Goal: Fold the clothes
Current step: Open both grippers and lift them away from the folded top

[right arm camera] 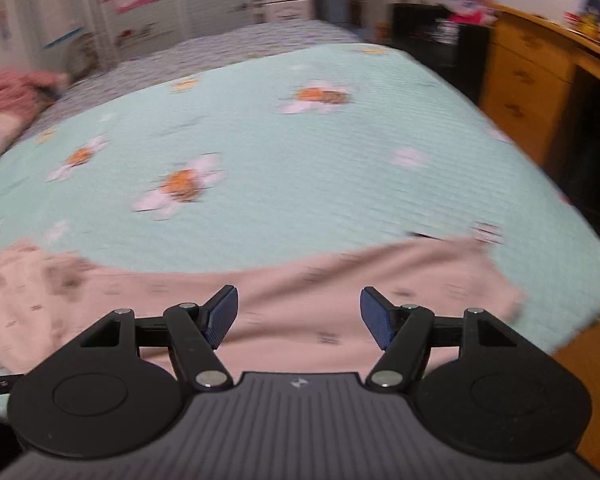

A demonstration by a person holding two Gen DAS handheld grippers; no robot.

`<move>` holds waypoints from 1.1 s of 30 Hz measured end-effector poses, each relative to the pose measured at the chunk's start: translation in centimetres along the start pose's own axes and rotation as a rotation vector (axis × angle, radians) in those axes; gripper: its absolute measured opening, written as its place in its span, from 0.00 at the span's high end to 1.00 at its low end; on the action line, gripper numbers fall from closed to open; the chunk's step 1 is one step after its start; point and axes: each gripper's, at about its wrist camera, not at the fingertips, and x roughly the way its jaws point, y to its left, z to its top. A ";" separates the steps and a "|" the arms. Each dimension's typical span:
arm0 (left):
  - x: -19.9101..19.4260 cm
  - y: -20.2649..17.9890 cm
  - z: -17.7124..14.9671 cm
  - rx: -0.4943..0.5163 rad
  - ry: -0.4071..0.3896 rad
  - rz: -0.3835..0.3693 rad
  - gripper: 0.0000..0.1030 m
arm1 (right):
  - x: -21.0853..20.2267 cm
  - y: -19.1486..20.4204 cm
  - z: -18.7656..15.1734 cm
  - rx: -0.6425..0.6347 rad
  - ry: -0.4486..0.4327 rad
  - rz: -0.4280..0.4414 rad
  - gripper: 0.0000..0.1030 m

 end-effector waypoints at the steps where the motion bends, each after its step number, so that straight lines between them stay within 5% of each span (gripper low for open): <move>1: -0.2 0.6 0.2 -0.011 -0.008 0.009 0.71 | 0.5 1.5 0.2 -0.027 0.009 0.023 0.33; 9: -2.1 5.3 2.5 -0.077 -0.070 0.085 0.68 | 5.1 12.3 0.0 -0.171 0.097 0.263 0.33; 13: -2.4 7.2 3.3 -0.075 -0.098 0.091 0.54 | 7.6 14.5 -3.3 -0.131 0.256 0.390 0.33; 16: -2.0 9.1 3.4 -0.113 -0.087 0.071 0.54 | 6.7 15.8 -4.6 -0.231 0.232 0.364 0.33; 19: -2.3 10.6 3.7 -0.158 -0.108 -0.004 0.54 | 5.8 16.2 -3.0 -0.180 0.231 0.382 0.33; 25: -3.1 11.8 4.6 -0.158 -0.163 -0.039 0.54 | 7.8 18.1 2.7 0.017 0.149 0.628 0.33; 29: -3.6 13.2 4.8 -0.195 -0.170 -0.052 0.54 | 12.2 22.2 6.2 -0.005 0.108 0.617 0.34; 33: -4.4 14.5 5.0 -0.226 -0.174 -0.058 0.54 | 17.6 26.6 8.3 -0.079 0.162 0.607 0.34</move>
